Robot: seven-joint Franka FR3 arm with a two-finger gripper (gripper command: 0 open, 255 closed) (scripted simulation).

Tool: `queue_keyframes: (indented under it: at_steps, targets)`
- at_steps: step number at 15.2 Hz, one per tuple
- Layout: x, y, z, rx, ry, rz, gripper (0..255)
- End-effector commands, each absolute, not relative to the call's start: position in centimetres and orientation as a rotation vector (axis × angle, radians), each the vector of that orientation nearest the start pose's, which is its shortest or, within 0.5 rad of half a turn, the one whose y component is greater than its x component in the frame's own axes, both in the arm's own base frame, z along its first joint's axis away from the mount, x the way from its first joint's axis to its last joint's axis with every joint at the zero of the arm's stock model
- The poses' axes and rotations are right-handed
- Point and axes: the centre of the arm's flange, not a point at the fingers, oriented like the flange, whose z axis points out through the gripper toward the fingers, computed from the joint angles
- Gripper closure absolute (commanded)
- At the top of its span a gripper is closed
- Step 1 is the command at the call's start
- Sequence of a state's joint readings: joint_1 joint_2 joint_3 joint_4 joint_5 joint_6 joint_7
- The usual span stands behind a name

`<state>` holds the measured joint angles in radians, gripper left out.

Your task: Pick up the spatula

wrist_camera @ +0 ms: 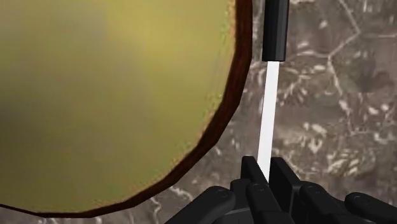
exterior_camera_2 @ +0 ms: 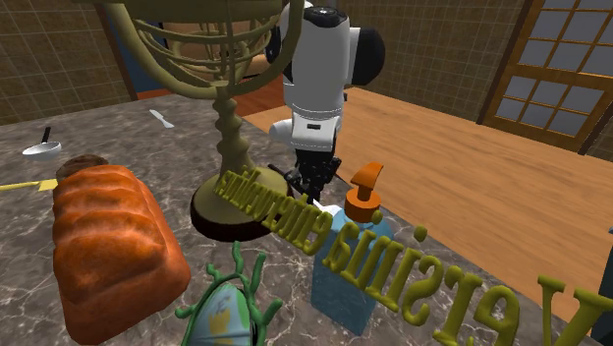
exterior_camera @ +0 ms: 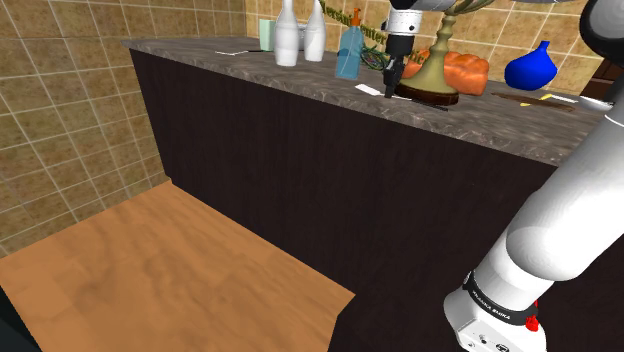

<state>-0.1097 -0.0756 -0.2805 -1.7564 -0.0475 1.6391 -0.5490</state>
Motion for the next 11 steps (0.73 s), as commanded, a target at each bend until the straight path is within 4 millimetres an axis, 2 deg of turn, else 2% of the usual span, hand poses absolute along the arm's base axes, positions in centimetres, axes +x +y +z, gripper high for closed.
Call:
queue_keyframes:
  at_steps: [1,11]
  targets:
    - [48.7,-21.4,57.6,-3.131,-0.249,0.095,255]
    - [48.7,-21.4,62.9,-3.131,-0.249,0.095,255]
